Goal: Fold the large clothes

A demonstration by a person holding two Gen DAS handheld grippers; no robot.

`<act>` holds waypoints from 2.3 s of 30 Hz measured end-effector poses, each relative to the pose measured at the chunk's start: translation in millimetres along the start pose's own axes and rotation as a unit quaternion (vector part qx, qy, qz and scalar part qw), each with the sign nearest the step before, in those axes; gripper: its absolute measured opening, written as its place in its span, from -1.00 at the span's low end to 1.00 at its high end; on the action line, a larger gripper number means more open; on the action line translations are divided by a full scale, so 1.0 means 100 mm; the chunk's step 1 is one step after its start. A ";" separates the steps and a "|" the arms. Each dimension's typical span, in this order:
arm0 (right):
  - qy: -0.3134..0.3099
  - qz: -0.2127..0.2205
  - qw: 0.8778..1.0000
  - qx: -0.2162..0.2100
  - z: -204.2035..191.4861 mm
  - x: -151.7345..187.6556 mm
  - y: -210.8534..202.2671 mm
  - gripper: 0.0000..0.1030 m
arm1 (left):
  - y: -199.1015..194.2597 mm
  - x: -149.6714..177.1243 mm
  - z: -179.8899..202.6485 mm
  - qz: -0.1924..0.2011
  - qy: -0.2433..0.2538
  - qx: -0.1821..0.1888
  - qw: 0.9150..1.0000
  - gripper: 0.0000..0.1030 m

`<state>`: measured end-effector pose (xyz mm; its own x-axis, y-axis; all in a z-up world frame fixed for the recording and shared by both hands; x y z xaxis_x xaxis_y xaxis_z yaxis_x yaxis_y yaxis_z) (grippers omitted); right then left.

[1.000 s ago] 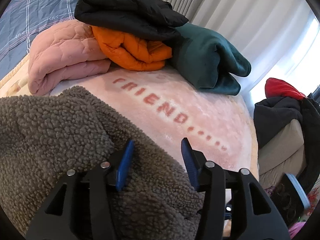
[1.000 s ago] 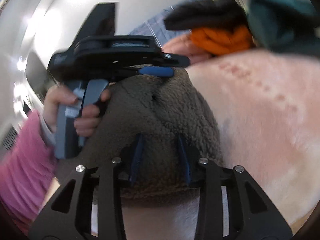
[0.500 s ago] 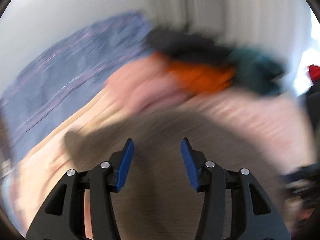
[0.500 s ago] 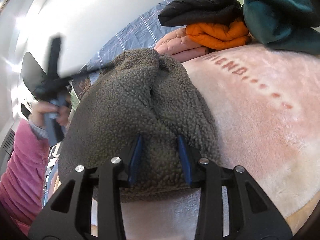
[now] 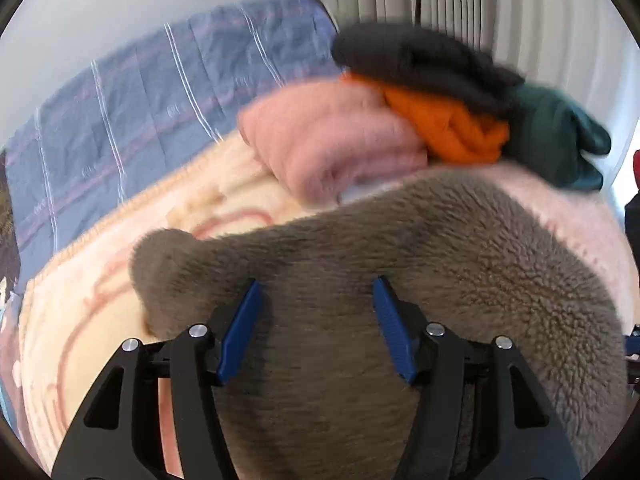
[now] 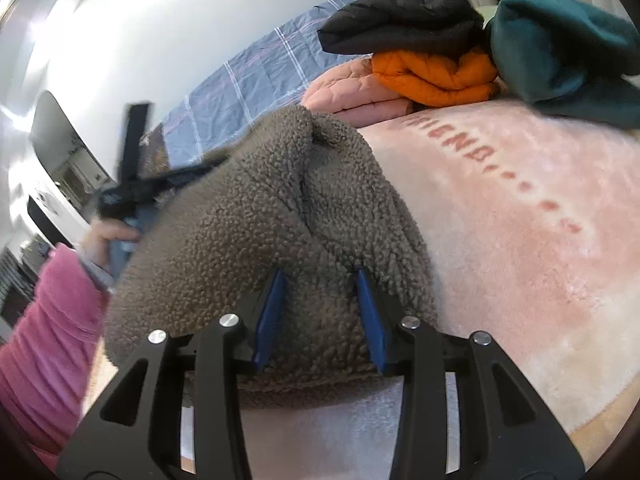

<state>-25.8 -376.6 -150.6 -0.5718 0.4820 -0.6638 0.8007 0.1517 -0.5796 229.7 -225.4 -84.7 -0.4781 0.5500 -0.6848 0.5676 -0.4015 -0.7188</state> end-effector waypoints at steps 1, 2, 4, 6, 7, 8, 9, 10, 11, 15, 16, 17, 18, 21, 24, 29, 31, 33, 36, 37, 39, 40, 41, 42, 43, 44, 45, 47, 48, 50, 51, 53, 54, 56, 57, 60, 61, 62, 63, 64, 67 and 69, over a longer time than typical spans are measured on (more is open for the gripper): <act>-0.004 0.000 1.000 0.009 0.00 0.01 -0.01 -0.10 | -0.04 -0.03 -0.09 0.008 -0.002 -0.020 1.000 0.21; -0.003 -0.001 1.000 0.018 0.01 0.01 -0.01 0.16 | -0.08 -0.06 -0.21 0.012 -0.006 -0.045 0.999 0.21; 0.015 -0.011 1.000 0.021 0.08 0.01 0.01 0.34 | -0.01 -0.04 -0.47 -0.006 -0.022 -0.074 0.997 0.21; 0.043 -0.022 0.999 -0.008 0.16 0.00 0.04 0.34 | 0.15 0.04 -0.64 -0.029 -0.040 -0.066 0.997 0.55; 0.043 -0.023 0.999 -0.013 0.15 0.00 0.03 0.34 | 0.28 0.14 -0.70 -0.042 -0.061 -0.056 0.996 0.57; 0.030 -0.019 0.999 -0.006 0.10 0.00 0.02 0.34 | 0.39 0.20 -0.71 -0.054 -0.077 -0.045 0.995 0.57; 0.020 -0.014 1.000 0.005 0.07 0.00 0.03 0.34 | 0.54 0.29 -0.68 -0.064 -0.095 -0.037 0.993 0.58; 0.013 -0.010 1.000 0.018 0.04 0.00 0.03 0.34 | 0.61 0.32 -0.65 -0.062 -0.107 -0.037 0.992 0.58; 0.007 -0.006 1.000 0.029 0.02 -0.01 0.04 0.34 | 0.68 0.34 -0.63 -0.057 -0.125 -0.040 0.990 0.58; 0.008 -0.008 1.000 0.028 0.05 -0.01 0.05 0.34 | 0.67 0.31 -0.61 -0.060 -0.116 -0.056 0.990 0.57; 0.010 -0.010 1.000 0.023 0.06 -0.01 0.05 0.34 | 0.63 0.28 -0.61 -0.063 -0.107 -0.062 0.990 0.57; 0.009 -0.011 1.000 0.022 0.06 0.00 0.04 0.34 | 0.57 0.24 -0.61 -0.065 -0.098 -0.073 0.990 0.57; 0.008 -0.009 1.000 0.024 0.05 0.00 0.03 0.34 | 0.48 0.19 -0.61 -0.062 -0.090 -0.087 0.990 0.54; 0.004 -0.004 1.000 0.030 0.02 0.01 0.02 0.34 | 0.20 -0.03 -0.56 -0.040 -0.067 -0.115 0.990 0.45; 0.009 -0.007 1.000 0.024 0.03 0.01 0.02 0.34 | -0.19 -0.35 -0.28 0.002 -0.046 -0.066 0.997 0.45; 0.008 -0.008 1.000 0.026 0.03 0.01 0.02 0.35 | -0.28 -0.62 0.76 0.006 0.055 0.080 0.995 0.46; 0.009 -0.008 1.000 0.026 0.03 0.01 0.02 0.35 | 0.27 -0.36 1.14 -0.075 0.142 0.044 0.986 0.56; 0.011 -0.004 0.999 0.044 0.07 0.02 0.04 0.36 | 0.65 -0.25 1.18 -0.117 0.129 0.038 0.984 0.72; 0.017 0.012 0.999 0.043 0.08 -0.04 -0.02 0.38 | 0.70 -0.30 1.14 -0.132 0.118 0.045 0.983 0.77; 0.014 0.016 0.999 0.041 0.07 -0.06 -0.05 0.38 | 0.68 -0.29 1.13 -0.130 0.116 0.045 0.984 0.77; 0.004 0.033 0.999 0.034 0.00 -0.14 -0.18 0.35 | 0.64 -0.28 1.08 -0.121 0.108 0.047 0.986 0.78; -0.005 0.052 0.998 0.026 -0.07 -0.19 -0.28 0.19 | 0.59 -0.25 1.08 -0.117 0.102 0.048 0.987 0.78; -0.019 0.074 0.997 0.019 -0.14 -0.23 -0.38 0.06 | 0.59 -0.25 1.06 -0.115 0.098 0.050 0.987 0.78; -0.033 0.091 0.995 0.013 -0.22 -0.25 -0.45 -0.17 | 0.58 -0.26 1.05 -0.113 0.093 0.054 0.988 0.78; -0.043 0.095 0.994 0.007 -0.27 -0.26 -0.46 -0.20 | 0.59 -0.25 1.05 -0.113 0.089 0.056 0.988 0.79; -0.052 0.087 0.995 0.004 -0.31 -0.25 -0.42 -0.21 | 0.63 -0.28 1.06 -0.113 0.088 0.055 0.988 0.79; -0.057 0.057 0.997 0.014 -0.31 -0.21 -0.26 -0.23 | 0.61 -0.29 1.06 -0.110 0.088 0.052 0.989 0.81; -0.041 0.025 0.998 0.044 -0.16 -0.09 0.07 -0.19 | 0.55 -0.31 1.07 -0.093 0.088 0.037 0.991 0.82; -0.034 0.028 0.998 0.041 -0.11 -0.06 0.13 -0.17 | 0.48 -0.32 1.06 -0.080 0.087 0.028 0.993 0.82; -0.010 0.023 1.000 0.013 -0.04 -0.06 0.11 -0.15 | 0.14 -0.38 0.95 -0.028 0.069 -0.011 0.997 0.82; 0.002 0.018 1.000 0.004 -0.02 -0.06 0.08 -0.15 | 0.02 -0.39 0.91 -0.014 0.060 -0.016 0.998 0.82; 0.001 0.015 1.000 0.007 0.00 -0.04 0.07 -0.15 | -0.49 -0.34 0.77 0.031 0.040 -0.015 0.999 0.82; -0.007 0.017 1.000 0.009 0.00 -0.04 0.08 -0.14 | -0.69 -0.28 0.72 0.048 0.040 -0.017 0.998 0.82; -0.001 0.018 1.000 0.000 0.01 -0.04 0.09 -0.13 | -1.16 -0.04 0.67 0.082 0.042 -0.013 0.996 0.90; 0.001 0.018 1.000 0.000 0.01 -0.05 0.09 -0.12 | -1.37 0.15 0.70 0.092 0.044 -0.005 0.995 0.93; -0.008 0.026 1.000 0.007 -0.03 -0.05 0.07 -0.10 | -1.68 0.78 0.92 0.091 0.078 0.010 0.993 0.96; -0.011 0.027 1.000 0.008 -0.04 -0.05 0.06 -0.10 | -1.72 1.06 1.04 0.081 0.099 0.014 0.992 0.96; -0.012 0.028 1.000 0.008 -0.05 -0.05 0.06 -0.10 | -1.72 1.33 1.16 0.066 0.115 0.018 0.991 0.96; -0.012 0.028 1.000 0.007 -0.05 -0.05 0.06 -0.10 | -1.70 1.46 1.20 0.055 0.120 0.016 0.991 0.96; -0.011 0.028 1.000 0.007 -0.05 -0.04 0.05 -0.10 | -1.64 1.66 1.27 0.033 0.119 0.006 0.992 0.96; -0.012 0.028 1.000 0.007 -0.05 -0.04 0.05 -0.10 | -1.38 1.86 1.34 -0.003 0.096 -0.027 0.995 0.96; -0.014 0.029 0.999 0.011 -0.06 -0.03 0.03 -0.09 | -1.22 1.81 1.32 0.001 0.071 -0.057 0.996 0.96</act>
<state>-20.6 -372.6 -147.3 -0.5295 0.4650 -0.7095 0.8288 0.1049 -0.5497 -14.7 -173.2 -136.6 -0.3827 0.6505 -0.6560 0.6448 -0.3205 -0.6939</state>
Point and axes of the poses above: each gripper's, at about its wrist camera, not at the fingertips, and y roughly the way its jaws point, z to its right, x to its underside, the point moved 5 cm from there along y, roughly the way its jaws point, and after that the axes turned 2 degrees about -z, right-handed, at the moved point
